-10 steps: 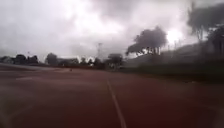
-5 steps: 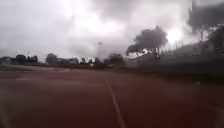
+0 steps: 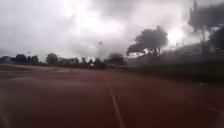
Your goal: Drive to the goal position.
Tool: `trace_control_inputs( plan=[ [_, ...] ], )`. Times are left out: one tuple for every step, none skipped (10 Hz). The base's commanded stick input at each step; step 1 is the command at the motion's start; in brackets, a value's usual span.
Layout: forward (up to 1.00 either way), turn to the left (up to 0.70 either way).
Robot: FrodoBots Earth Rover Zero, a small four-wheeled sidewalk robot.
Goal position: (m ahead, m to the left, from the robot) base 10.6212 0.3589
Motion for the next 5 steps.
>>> trace_control_inputs(
  plan=[
    [0.50, 0.00],
    [0.50, 0.00],
    [0.50, 0.00],
    [0.50, 0.00],
    [0.50, 0.00]
  ],
)
